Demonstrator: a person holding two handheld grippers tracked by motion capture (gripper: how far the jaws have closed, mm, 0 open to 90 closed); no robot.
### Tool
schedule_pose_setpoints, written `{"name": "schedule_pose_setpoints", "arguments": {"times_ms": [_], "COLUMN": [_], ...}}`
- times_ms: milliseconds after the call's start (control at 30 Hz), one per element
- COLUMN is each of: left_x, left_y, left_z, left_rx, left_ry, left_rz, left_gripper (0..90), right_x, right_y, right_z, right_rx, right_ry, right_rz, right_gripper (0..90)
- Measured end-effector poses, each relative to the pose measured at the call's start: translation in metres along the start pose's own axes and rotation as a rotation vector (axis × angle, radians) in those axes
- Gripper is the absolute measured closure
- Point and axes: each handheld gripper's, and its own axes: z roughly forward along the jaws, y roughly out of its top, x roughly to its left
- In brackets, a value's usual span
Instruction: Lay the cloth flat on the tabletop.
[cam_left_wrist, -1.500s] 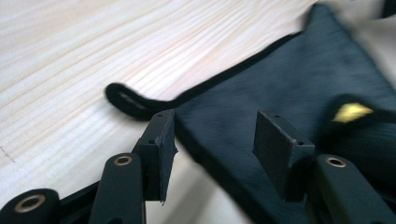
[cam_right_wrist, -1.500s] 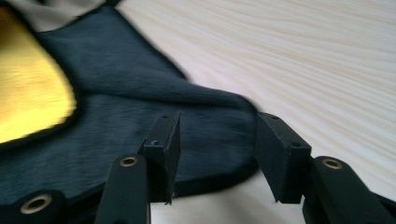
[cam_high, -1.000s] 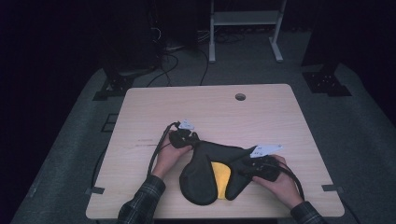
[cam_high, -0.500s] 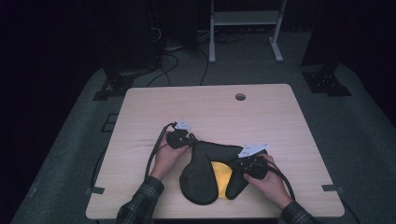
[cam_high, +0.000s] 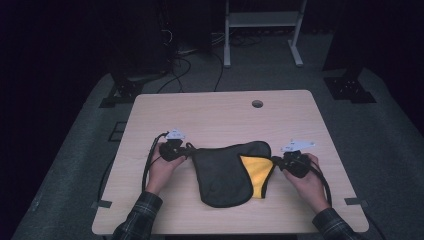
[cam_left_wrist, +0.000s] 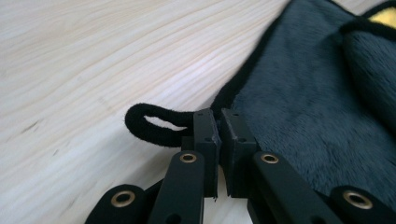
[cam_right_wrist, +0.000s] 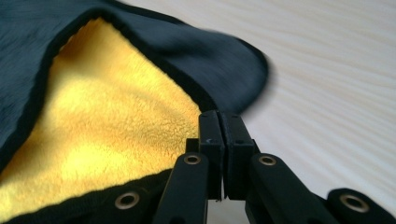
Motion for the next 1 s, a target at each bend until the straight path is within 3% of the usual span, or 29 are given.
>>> {"name": "schedule_pose_setpoints", "arguments": {"times_ms": [67,133,267,367,433,567,600,633,667,767,867,967,1000], "left_x": [0.002,0.002,0.002,0.002,0.002,0.003,0.003,0.002,0.002,0.002,0.003,0.003,0.003], "left_y": [-0.005,-0.009,-0.016,-0.022,-0.025,-0.027,-0.027,-0.028,-0.028,-0.028,-0.027,-0.026,-0.026], "left_z": [-0.006,-0.01,-0.02,-0.024,-0.025,-0.027,-0.028,-0.029,-0.029,-0.029,-0.026,-0.017,-0.015], "left_rx": [0.0,0.001,0.002,0.006,0.019,0.017,0.016,0.012,0.009,0.004,0.011,0.024,0.026], "left_ry": [0.005,0.007,0.015,0.014,0.013,0.02,0.023,0.024,0.021,0.021,0.03,0.036,0.038], "left_rz": [-0.008,-0.014,-0.021,-0.031,-0.032,-0.032,-0.033,-0.035,-0.034,-0.028,-0.02,-0.014,-0.012], "left_gripper": [85.7,85.7,85.7,85.6,85.5,88.4,88.4,89.2,89.2,86.9,81.2,73.7,73.7], "right_x": [-0.019,-0.023,-0.044,-0.051,-0.049,-0.026,-0.018,-0.004,-0.004,0.017,0.03,0.043,0.043], "right_y": [-0.003,-0.004,-0.011,-0.014,-0.014,-0.012,-0.012,-0.012,-0.012,-0.015,-0.018,-0.02,-0.02], "right_z": [-0.005,-0.006,-0.008,-0.009,-0.013,-0.027,-0.03,-0.032,-0.032,-0.033,-0.03,-0.018,-0.018], "right_rx": [-0.009,-0.006,0.003,0.0,-0.015,-0.054,-0.061,-0.068,-0.068,-0.058,-0.048,0.009,0.009], "right_ry": [-0.05,-0.064,-0.14,-0.13,-0.094,0.038,0.061,0.117,0.117,0.173,0.229,0.243,0.243], "right_rz": [0.041,0.051,0.078,0.099,0.084,0.017,-0.006,-0.049,-0.049,-0.129,-0.178,-0.238,-0.238], "right_gripper": [87.3,87.3,87.3,86.1,72.6,64.9,64.3,63.6,63.6,59.6,57.0,54.6,54.6]}}
